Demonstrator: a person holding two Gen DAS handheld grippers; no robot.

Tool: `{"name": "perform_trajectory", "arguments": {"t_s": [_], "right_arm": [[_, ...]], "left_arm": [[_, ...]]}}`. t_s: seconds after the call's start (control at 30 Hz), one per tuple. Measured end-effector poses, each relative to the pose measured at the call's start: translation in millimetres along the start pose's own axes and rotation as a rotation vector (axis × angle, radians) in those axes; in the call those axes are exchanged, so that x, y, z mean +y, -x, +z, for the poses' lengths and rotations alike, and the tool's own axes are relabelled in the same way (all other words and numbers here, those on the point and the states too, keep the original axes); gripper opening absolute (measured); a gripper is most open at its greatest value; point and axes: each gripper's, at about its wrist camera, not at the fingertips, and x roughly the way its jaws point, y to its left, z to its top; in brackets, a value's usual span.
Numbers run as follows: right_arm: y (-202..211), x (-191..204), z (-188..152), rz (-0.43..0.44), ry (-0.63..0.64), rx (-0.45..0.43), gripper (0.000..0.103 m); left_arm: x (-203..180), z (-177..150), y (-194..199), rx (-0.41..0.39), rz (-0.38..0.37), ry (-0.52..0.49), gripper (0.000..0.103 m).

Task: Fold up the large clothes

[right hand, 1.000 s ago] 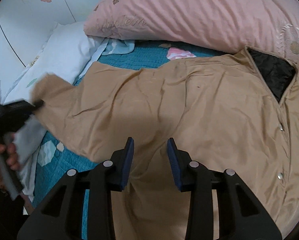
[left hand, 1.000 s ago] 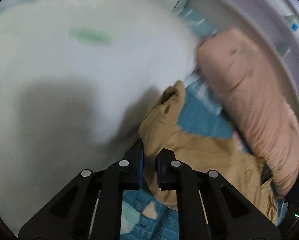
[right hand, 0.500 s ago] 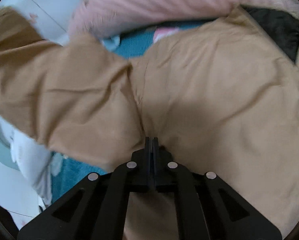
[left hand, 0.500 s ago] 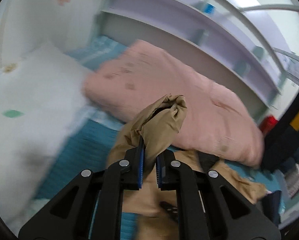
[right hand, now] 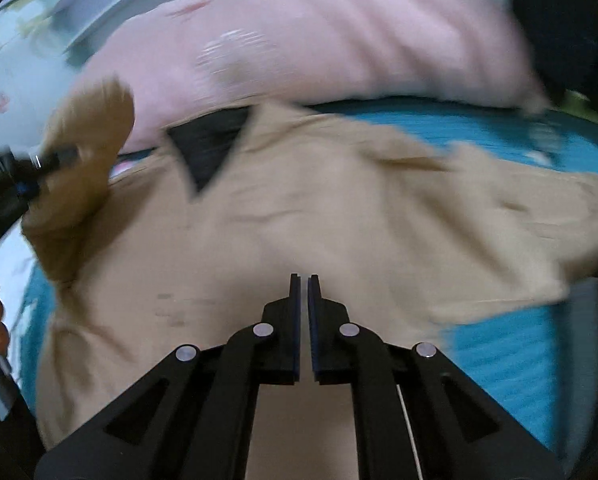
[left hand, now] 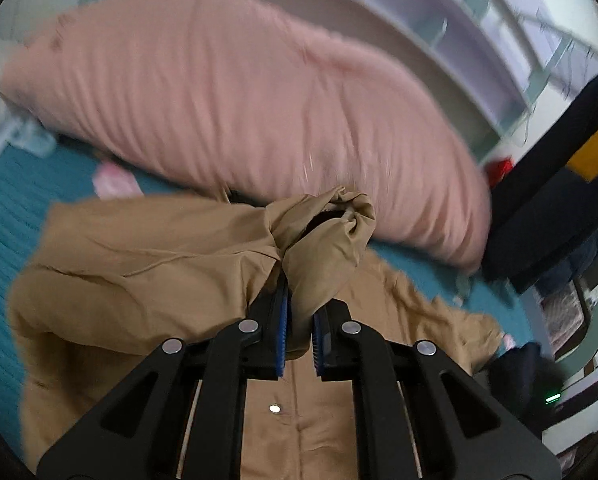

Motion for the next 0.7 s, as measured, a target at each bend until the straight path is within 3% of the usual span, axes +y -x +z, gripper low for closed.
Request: {"name": "perform_trajectory", "arguments": {"t_s": [0.2, 0.33, 0.4, 0.43, 0.47, 0.53, 0.63, 0.7], "right_arm": [[25, -77, -8, -0.092, -0.090, -0.036, 0.006], [45, -108, -5, -0.131, -0.127, -0.078, 0.006], [53, -123, 2, -0.150, -0.151, -0.104, 0.006], [56, -133, 7, -0.160, -0.177, -0.115, 0.007], [57, -138, 10, -0.169, -0.201, -0.119, 0.008], [60, -157, 20, -0.175, -0.276, -0.122, 0.021], [62, -174, 31, -0.147, -0.349, -0.116, 0.024], [57, -177, 38, -0.123, -0.385, -0.050, 0.035]], "left_arm": [[-10, -39, -81, 0.173, 0.053, 0.011, 0.010], [-15, -53, -102, 0.216, 0.054, 0.019, 0.011], [-23, -54, -105, 0.223, 0.058, 0.001, 0.024], [-27, -54, -106, 0.224, 0.049, 0.000, 0.043], [-30, -56, -107, 0.225, 0.030, 0.001, 0.052], [-44, -55, -100, 0.204, -0.016, -0.004, 0.072], [-67, -57, -95, 0.191, -0.033, -0.083, 0.079], [-83, -61, -96, 0.187, -0.023, -0.138, 0.079]]}}
